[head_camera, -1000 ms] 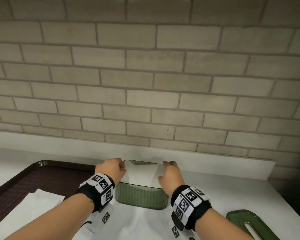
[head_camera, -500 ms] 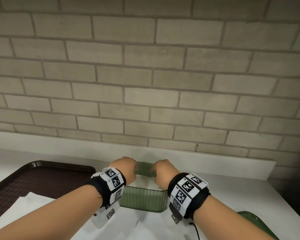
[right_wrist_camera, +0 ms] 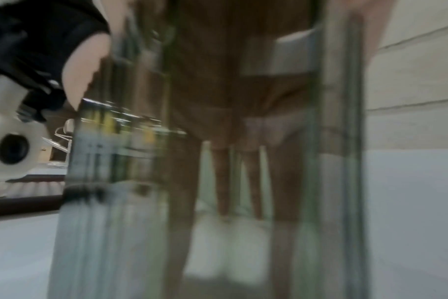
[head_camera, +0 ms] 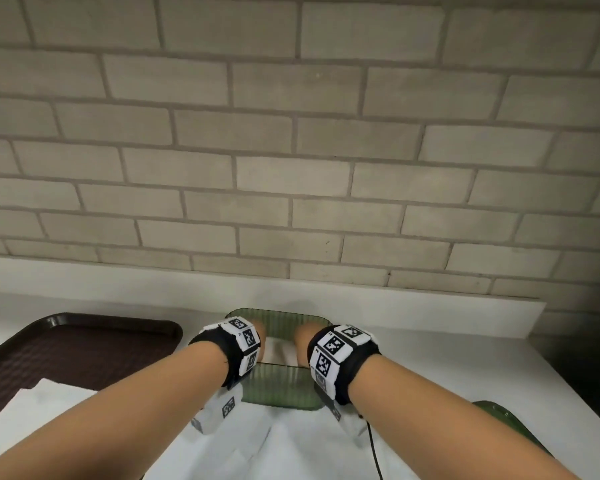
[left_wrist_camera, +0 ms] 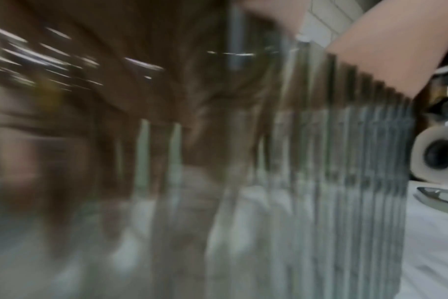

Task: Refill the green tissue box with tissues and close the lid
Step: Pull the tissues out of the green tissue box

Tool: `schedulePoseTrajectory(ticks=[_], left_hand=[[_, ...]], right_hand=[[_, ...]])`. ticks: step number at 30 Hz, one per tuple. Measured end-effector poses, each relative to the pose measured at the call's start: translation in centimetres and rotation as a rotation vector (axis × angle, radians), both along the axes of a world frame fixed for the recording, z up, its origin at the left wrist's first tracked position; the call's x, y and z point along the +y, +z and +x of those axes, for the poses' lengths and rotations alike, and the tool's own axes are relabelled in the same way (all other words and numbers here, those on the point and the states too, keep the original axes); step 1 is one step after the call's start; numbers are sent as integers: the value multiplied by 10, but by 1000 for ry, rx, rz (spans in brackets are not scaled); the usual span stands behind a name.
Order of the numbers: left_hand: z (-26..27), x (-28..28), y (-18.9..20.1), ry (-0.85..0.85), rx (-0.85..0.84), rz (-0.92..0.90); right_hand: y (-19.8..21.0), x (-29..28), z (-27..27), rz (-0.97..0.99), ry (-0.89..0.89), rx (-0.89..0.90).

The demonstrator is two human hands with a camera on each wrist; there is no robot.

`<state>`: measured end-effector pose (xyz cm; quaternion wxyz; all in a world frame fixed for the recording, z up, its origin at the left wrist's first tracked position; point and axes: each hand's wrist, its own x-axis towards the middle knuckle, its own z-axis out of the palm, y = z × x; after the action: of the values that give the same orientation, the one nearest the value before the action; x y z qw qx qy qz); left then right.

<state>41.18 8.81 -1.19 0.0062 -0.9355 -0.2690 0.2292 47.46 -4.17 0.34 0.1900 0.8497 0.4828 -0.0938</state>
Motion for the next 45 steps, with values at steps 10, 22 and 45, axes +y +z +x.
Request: schedulePoseTrajectory(ticks=[10, 22, 45], left_hand=[[-83, -57, 77, -31, -657, -157], [-158, -134, 27, -134, -330, -417], [-185, -168, -3, -139, -363, -566]], right_hand=[[48, -117, -42, 516, 26, 514], [-12, -190, -102, 220, 118, 518], [9, -212, -101, 51, 95, 553]])
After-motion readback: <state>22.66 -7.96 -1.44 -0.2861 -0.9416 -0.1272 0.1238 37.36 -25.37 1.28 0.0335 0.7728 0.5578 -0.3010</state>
